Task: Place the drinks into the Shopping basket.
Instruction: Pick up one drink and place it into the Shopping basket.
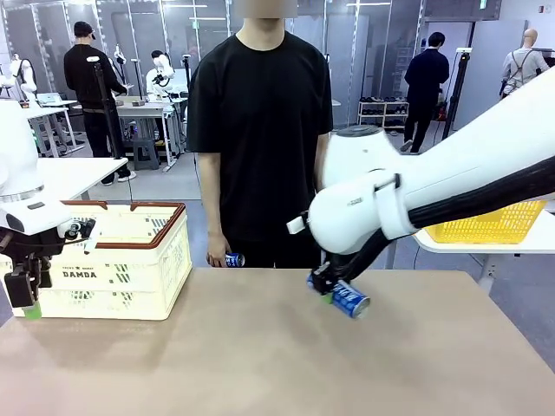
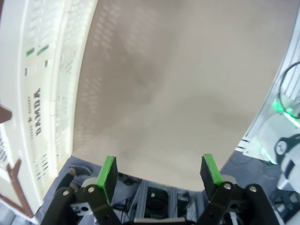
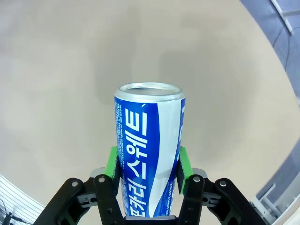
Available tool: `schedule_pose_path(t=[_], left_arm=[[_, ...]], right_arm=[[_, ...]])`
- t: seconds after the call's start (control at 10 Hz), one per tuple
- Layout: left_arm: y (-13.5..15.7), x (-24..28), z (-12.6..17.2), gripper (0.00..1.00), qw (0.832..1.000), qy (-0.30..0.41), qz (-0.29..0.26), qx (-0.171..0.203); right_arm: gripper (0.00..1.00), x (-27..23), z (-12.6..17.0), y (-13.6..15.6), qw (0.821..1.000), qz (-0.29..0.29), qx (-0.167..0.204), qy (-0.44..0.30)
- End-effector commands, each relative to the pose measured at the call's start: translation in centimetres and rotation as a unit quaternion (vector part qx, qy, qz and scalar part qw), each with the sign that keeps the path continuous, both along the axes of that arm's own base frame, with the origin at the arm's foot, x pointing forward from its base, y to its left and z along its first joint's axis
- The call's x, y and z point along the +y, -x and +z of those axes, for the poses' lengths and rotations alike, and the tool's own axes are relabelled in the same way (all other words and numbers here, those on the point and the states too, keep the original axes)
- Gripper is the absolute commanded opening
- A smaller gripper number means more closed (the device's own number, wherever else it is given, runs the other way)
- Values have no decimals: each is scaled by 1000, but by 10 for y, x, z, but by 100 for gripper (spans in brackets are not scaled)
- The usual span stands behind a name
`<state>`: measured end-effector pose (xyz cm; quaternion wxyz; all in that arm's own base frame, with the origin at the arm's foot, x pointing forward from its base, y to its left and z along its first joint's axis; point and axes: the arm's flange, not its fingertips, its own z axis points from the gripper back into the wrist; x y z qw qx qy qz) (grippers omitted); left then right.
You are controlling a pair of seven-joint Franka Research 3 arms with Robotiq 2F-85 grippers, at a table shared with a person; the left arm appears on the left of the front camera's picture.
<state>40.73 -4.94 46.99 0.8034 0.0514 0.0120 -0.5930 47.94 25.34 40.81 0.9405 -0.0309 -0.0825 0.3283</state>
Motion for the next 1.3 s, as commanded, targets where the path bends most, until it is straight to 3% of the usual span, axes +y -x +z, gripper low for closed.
schedule_pose_path(t=[0.0, 0.4, 1.2], left_arm=[[4, -1, 0, 90, 1000, 1, 8, -1], [4, -1, 0, 90, 1000, 1, 8, -1], [4, -1, 0, 90, 1000, 1, 8, -1]], right_arm=[[15, 31, -6, -20, 1000, 2, -7, 3], [15, 74, -35, -34, 1000, 10, 2, -1], [15, 95, -96, -38, 1000, -13, 1, -7]])
